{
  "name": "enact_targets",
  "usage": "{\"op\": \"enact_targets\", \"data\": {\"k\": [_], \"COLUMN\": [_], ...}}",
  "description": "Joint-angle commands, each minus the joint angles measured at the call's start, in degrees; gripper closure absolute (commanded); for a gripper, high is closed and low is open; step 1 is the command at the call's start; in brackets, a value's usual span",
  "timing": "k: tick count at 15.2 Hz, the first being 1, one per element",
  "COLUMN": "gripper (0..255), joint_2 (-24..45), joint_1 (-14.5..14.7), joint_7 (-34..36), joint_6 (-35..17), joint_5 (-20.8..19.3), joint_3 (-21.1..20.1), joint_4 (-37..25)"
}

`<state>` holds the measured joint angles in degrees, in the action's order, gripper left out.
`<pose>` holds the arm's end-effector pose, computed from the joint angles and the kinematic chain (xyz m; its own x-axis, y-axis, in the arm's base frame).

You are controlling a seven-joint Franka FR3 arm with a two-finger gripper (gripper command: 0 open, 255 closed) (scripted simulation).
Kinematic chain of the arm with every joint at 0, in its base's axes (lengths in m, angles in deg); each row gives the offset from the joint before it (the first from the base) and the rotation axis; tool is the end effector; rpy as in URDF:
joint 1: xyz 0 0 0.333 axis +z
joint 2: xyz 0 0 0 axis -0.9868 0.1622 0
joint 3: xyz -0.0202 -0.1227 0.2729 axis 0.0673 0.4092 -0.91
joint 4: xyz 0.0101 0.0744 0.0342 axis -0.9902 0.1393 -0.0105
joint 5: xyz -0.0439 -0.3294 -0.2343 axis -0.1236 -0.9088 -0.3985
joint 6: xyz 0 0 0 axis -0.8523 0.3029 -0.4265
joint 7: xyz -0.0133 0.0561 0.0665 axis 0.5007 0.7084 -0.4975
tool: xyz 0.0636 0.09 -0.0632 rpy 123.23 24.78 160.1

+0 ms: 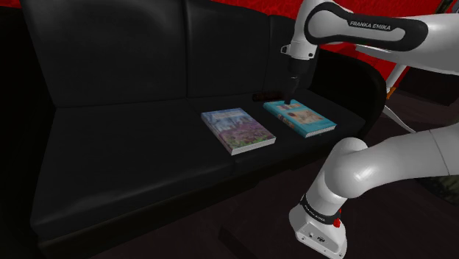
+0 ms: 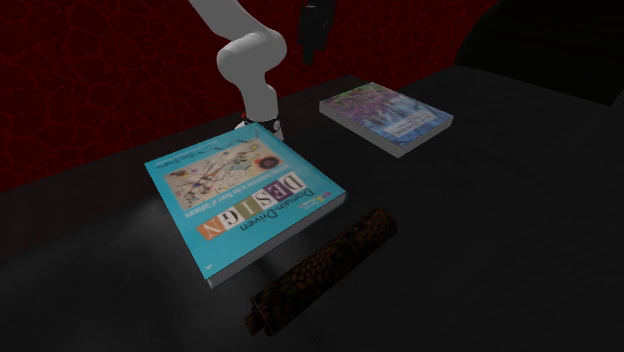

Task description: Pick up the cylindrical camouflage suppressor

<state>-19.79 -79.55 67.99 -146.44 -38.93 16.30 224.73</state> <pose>0.3158 -0.1183 0.5332 0.9724 0.2116 -0.0983 0.2117 -0.9773 -0.0094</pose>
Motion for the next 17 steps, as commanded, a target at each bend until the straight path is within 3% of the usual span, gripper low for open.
{"op": "enact_targets", "data": {"k": [1,10,14,17], "gripper": [0,0,0,0], "joint_2": [1.34,12.68,20.5,27.88], "joint_1": [0.13,3.8,7.05,9.96], "joint_7": [-5.83,-29.14,-40.3,-49.68], "joint_6": [-1.67,-10.53,-14.69,-17.64], "joint_5": [-2.51,-7.71,-6.39,-2.93], "joint_3": [3.68,19.14,26.65,32.71], "joint_4": [-0.47,-7.04,-12.19,-16.88]}}
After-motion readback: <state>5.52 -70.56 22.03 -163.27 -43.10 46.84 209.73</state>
